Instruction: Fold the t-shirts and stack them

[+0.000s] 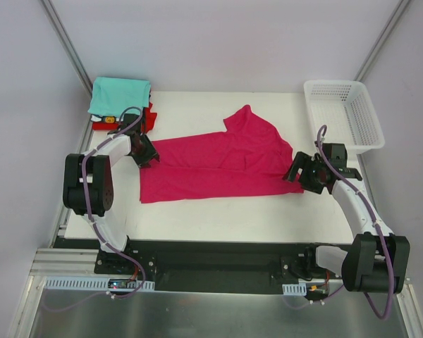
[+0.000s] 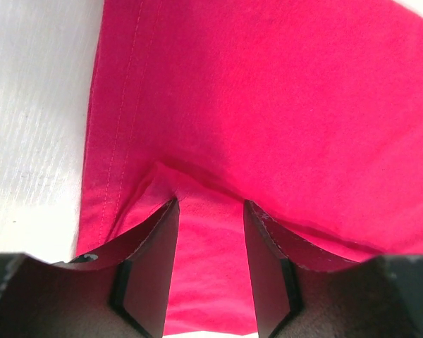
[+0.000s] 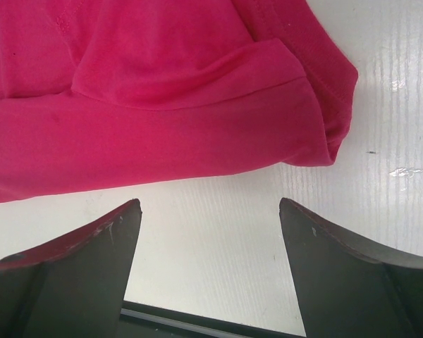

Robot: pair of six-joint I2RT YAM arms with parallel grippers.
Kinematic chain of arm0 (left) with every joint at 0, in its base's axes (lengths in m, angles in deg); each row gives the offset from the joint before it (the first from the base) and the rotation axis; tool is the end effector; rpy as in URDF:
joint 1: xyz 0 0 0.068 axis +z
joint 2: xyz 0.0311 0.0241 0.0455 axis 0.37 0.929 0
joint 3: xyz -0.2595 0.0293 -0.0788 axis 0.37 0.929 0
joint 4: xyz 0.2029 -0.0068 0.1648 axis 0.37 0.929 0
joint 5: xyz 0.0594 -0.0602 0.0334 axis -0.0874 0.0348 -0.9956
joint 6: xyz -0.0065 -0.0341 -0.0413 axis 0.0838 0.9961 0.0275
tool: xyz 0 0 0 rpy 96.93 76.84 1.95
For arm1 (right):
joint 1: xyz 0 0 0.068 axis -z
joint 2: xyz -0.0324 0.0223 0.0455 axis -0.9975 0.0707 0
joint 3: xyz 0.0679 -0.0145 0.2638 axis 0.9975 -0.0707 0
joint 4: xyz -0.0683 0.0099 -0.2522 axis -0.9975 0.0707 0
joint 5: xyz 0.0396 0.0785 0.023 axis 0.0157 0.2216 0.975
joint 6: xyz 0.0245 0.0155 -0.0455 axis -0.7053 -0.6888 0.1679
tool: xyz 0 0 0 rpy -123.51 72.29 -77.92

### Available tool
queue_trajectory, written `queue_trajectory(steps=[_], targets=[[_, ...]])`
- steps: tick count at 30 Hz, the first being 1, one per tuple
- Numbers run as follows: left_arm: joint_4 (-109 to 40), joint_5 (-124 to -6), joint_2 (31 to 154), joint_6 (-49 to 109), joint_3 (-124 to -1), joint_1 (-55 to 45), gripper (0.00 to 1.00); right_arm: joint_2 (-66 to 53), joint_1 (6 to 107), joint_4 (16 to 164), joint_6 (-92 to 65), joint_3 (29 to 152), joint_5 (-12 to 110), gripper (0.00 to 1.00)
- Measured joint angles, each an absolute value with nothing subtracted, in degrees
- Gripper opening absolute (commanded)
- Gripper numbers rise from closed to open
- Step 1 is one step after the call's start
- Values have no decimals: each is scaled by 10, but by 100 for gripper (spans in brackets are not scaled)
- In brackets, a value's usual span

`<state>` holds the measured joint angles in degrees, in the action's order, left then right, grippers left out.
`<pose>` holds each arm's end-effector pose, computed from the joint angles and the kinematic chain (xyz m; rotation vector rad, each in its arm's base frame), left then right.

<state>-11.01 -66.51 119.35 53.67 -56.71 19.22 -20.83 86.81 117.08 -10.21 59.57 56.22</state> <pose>0.3680 -0.0202 0.1861 -0.6970 2.5118 -0.3907 0.2370 0.0058 0.2371 -0.0217 2.4237 0.3481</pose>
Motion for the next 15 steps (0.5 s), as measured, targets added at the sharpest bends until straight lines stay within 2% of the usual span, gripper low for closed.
queue_trajectory(steps=[11, 13, 15], targets=[[-82, -687, 1216, 536, -576, 192, 41, -210, 868, 1171, -102, 588, 562, 83], [-76, -689, 1228, 536, -585, 193, 36, -212, 868, 1171, -102, 588, 562, 83], [-76, -690, 1233, 537, -591, 196, 23, -216, 868, 1171, -102, 588, 563, 83]])
